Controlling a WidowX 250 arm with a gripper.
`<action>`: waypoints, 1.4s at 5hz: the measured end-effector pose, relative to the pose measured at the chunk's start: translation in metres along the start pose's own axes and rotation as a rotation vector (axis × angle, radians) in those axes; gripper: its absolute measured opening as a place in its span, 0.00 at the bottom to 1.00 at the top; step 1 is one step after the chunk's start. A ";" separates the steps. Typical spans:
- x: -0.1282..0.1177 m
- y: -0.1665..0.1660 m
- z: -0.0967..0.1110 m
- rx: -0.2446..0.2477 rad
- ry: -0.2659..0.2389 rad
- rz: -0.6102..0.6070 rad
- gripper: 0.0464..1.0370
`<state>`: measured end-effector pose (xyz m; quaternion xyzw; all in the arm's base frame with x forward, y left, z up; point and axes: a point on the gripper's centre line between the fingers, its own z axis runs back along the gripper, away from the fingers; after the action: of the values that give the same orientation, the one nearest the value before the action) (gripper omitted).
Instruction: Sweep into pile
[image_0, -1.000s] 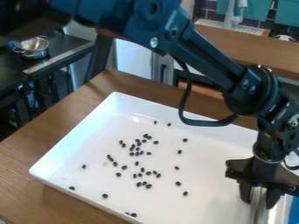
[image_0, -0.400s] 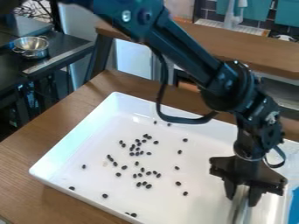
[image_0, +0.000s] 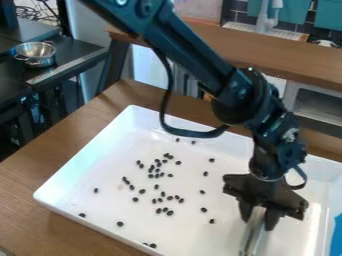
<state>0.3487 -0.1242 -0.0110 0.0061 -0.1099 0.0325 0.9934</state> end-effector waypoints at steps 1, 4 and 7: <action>0.000 0.021 -0.003 0.027 -0.020 -0.006 0.35; -0.030 0.121 0.005 0.116 0.090 0.081 0.35; -0.074 0.203 0.019 0.208 0.004 0.088 0.35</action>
<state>0.2589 0.0734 -0.0080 0.1041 -0.1043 0.0872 0.9852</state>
